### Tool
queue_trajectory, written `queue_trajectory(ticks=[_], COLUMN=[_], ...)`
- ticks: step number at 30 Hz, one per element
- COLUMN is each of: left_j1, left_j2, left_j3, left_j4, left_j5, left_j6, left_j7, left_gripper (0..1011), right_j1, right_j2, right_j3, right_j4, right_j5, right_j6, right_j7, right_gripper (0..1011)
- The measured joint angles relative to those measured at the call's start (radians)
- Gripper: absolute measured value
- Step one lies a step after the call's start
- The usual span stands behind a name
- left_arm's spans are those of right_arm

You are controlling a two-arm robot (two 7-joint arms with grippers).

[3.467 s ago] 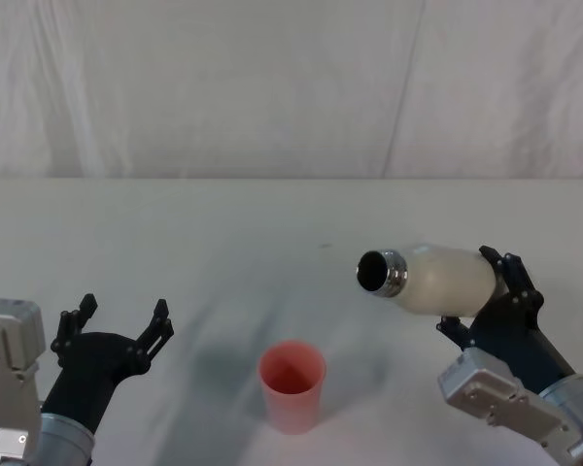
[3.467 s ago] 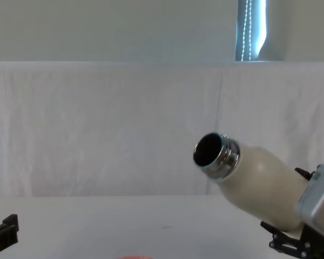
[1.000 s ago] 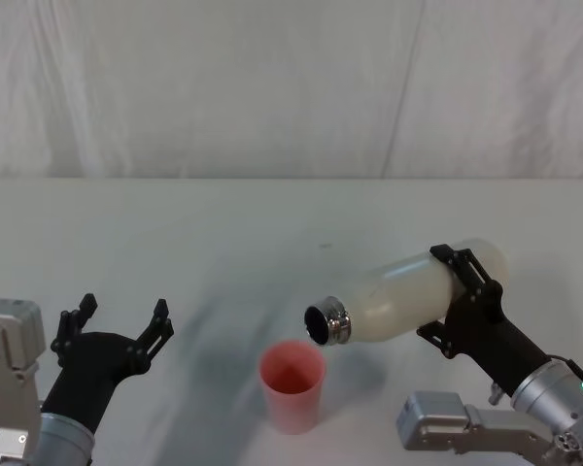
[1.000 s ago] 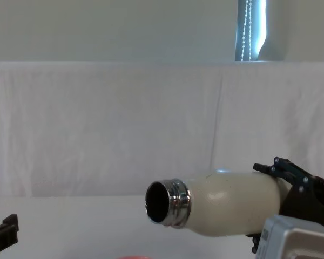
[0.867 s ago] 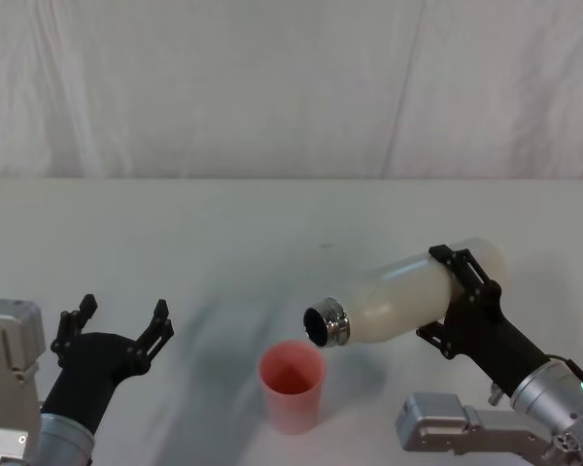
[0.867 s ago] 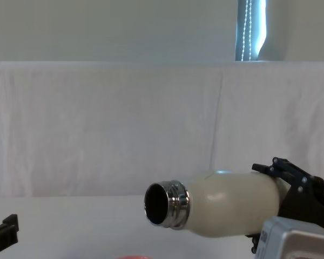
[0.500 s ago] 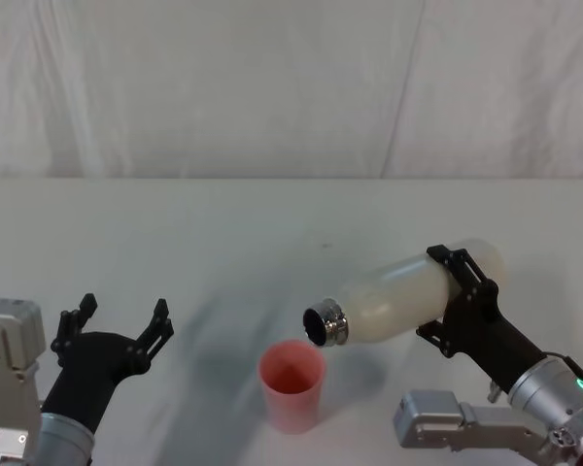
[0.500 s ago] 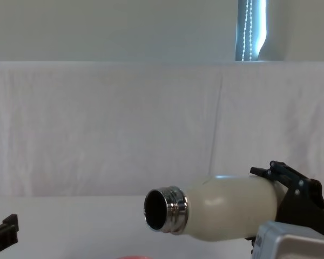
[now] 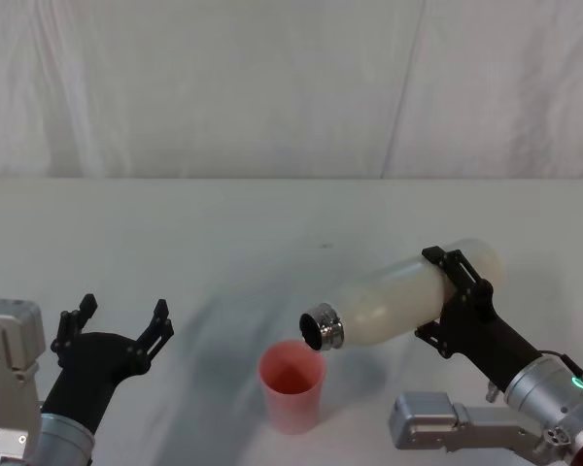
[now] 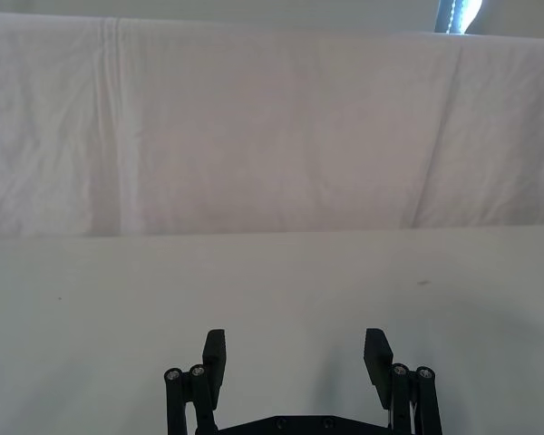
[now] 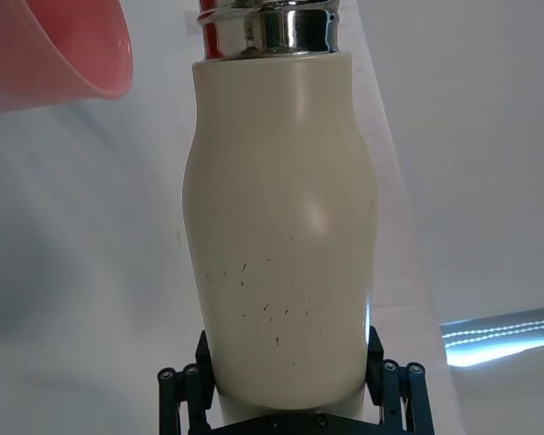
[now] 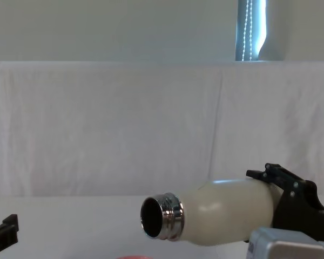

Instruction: Grasp the thermos with one hand and pour water into the cup lid.

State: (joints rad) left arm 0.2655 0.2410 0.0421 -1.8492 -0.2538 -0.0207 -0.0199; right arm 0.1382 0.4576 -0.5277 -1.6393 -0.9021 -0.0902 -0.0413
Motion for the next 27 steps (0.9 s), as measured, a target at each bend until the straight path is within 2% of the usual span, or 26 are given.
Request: queue_trajectory(ticks=[27], left_j1=[0.000], left_j2=[0.000], left_j3=[0.000], left_j4=[0.000], left_j5=[0.000], left_j6=[0.000], left_j7=[0.000], left_gripper=[1001], right_j1=[0.008], right_j2=[-0.007], right_j3=[-0.014], right_j4=[0.001], right_j5=[0.001], right_j6=[0.008], right_j7=[0.006], right_gripper=[950])
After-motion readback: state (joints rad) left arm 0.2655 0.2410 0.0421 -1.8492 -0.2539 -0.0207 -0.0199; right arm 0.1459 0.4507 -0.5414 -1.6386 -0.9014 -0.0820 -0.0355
